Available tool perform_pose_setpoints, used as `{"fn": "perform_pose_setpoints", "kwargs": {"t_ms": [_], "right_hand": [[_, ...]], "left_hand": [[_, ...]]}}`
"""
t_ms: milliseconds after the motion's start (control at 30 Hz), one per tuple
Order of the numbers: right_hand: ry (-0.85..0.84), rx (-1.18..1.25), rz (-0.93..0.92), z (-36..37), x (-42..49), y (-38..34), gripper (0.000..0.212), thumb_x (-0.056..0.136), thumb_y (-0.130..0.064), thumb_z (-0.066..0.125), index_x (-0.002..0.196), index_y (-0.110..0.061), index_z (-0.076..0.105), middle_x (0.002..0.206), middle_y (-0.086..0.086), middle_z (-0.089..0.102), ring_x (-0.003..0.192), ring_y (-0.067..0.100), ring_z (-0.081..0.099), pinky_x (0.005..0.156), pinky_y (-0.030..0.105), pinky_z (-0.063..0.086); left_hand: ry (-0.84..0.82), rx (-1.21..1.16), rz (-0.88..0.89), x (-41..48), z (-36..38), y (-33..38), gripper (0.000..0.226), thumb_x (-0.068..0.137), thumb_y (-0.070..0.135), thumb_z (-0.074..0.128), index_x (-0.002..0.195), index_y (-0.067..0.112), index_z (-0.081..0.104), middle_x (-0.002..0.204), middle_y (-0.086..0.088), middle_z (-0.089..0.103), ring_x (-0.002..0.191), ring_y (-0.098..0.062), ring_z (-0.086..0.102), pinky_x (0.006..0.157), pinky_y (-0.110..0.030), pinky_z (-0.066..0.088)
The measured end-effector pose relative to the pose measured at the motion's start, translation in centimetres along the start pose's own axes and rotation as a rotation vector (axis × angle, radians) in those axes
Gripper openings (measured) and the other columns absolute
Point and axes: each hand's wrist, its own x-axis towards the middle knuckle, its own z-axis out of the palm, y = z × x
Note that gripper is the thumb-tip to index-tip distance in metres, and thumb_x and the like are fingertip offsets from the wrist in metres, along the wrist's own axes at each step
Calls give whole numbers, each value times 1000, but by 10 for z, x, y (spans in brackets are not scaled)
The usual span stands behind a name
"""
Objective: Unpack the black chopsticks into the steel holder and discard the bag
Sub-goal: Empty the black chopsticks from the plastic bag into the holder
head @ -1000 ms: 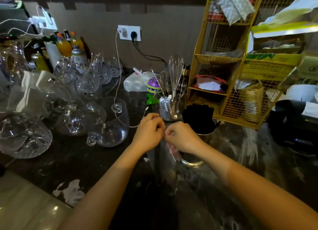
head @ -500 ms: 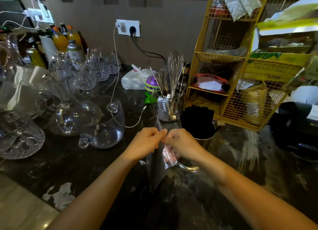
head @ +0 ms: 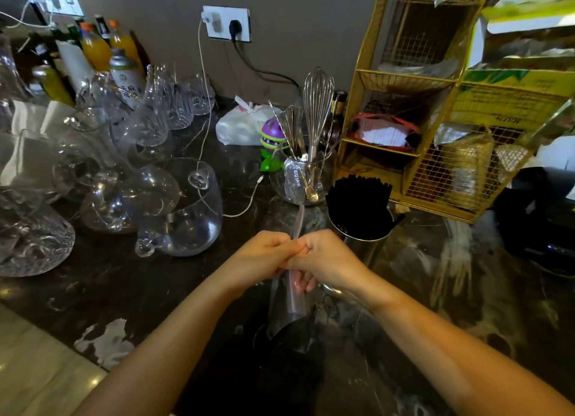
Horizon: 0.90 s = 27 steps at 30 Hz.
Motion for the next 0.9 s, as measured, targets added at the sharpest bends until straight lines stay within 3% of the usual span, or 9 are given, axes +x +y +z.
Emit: {"fn": "perform_pose_setpoints", "kwargs": {"t_ms": [100, 233, 467, 567, 667, 733, 833, 900], "right_hand": [[-19, -41, -5, 1, -1, -1, 31, 81, -14, 62, 50, -15, 57, 33, -6, 58, 33, 4, 56, 32, 9, 39], [19, -81, -40, 1, -1, -3, 37, 79, -20, 65, 43, -20, 55, 30, -6, 55, 28, 4, 51, 30, 8, 33], [38, -69, -150, 0, -5, -1, 28, 74, -26, 70, 48, -18, 62, 28, -7, 50, 24, 5, 40, 35, 7, 31], [51, -42, -177, -2, -8, -5, 29, 72, -30, 71, 49, -15, 62, 30, -6, 51, 29, 6, 43, 40, 11, 36], [64, 70, -199, -4, -11, -10, 34, 74, -36, 66, 50, -13, 58, 32, -4, 53, 45, 20, 56, 36, 12, 36], [77, 158, -213, -4, -11, -13, 35, 81, -30, 60, 53, -11, 53, 38, -2, 53, 53, 25, 61, 40, 19, 41], [79, 260, -217, -1, -8, -18, 32, 85, -26, 55, 57, -11, 51, 48, 8, 53, 55, 18, 65, 67, 52, 51], [70, 307, -228, -1, -8, -21, 29, 85, -25, 54, 60, -10, 52, 46, 5, 54, 54, 16, 65, 71, 44, 53]], "left_hand": [[-86, -14, 17, -6, 0, 5, 27, 89, 27, 39, 80, 6, 52, 61, -8, 42, 46, -5, 36, 46, -18, 27], [-145, -25, 36, -11, -1, 13, 37, 82, 38, 38, 77, 5, 54, 70, -17, 45, 52, -15, 34, 49, -25, 24], [-126, -56, 65, -9, -2, 11, 32, 90, 21, 36, 66, 10, 55, 55, -5, 46, 47, -10, 38, 46, -21, 28], [-114, -118, 99, -8, -2, 9, 33, 90, 25, 39, 71, 4, 56, 57, -10, 48, 47, -12, 39, 47, -22, 29], [-93, -216, 133, -6, -2, 8, 43, 83, 33, 44, 76, -8, 54, 61, -12, 49, 43, -9, 39, 44, -16, 32], [-61, -279, 149, -3, -2, 7, 46, 82, 31, 46, 75, -14, 50, 60, -12, 50, 42, -8, 39, 42, -15, 33], [-15, -335, 166, -1, -2, 8, 27, 81, 22, 49, 65, 1, 54, 56, -11, 48, 41, -8, 39, 42, -13, 35], [18, -361, 182, -1, -2, 9, 24, 78, 19, 49, 55, 15, 54, 47, -3, 48, 39, -6, 38, 41, -13, 34]]}}
